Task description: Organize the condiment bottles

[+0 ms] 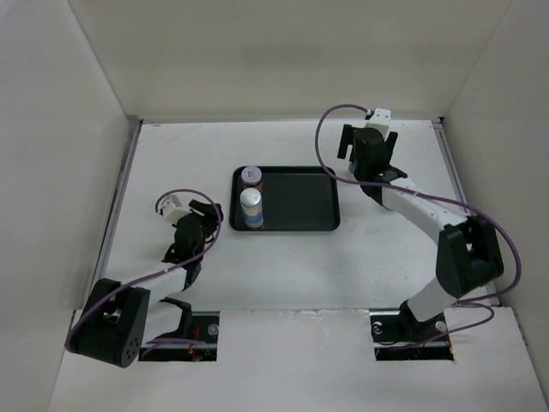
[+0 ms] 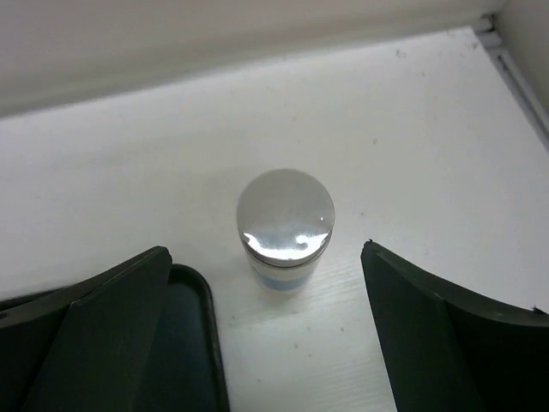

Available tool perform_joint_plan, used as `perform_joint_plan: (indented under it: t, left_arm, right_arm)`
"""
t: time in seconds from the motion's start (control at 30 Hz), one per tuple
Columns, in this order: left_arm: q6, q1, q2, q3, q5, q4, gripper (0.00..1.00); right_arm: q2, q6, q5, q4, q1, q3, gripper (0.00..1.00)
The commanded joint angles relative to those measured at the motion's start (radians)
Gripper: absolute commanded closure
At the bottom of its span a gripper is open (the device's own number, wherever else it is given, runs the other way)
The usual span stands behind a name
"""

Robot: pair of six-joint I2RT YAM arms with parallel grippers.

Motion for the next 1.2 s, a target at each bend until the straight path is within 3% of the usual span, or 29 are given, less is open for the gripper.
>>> perform_joint_plan:
  t: [0.0,0.33,0.4,0.57,0.73,0.93,1.17]
  left_arm:
    - [-0.012,0.000,0.016,0.015,0.022,0.065,0.47]
    - [-0.013,0.003,0.012,0.013,0.032,0.068,0.46]
    - [-0.007,-0.001,0.013,0.016,0.026,0.068,0.46]
    - [-0.007,0.005,0.007,0.013,0.025,0.068,0.46]
    - [-0.010,0.006,0.016,0.015,0.026,0.070,0.45]
    - [-0.013,0.005,0.022,0.015,0.031,0.076,0.45]
    - [-0.012,0.003,0.018,0.013,0.031,0.077,0.45]
  right_arm:
    - [0.070,-0.034,0.018,-0.066,-0.035,0.077,0.00]
    - [0.245,-0.014,-0.136,-0.035,-0.130,0.195,0.00]
    - [0.263,-0.017,-0.150,-0.018,-0.132,0.196,0.06]
    - [0.221,0.011,-0.142,0.017,-0.130,0.151,0.36]
    - [0.058,0.009,-0.081,0.086,-0.124,0.071,0.43]
    - [-0.062,-0.031,-0.045,0.156,0.020,0.008,0.42]
    - [0.045,-0.005,-0.084,0.198,0.215,0.061,0.42]
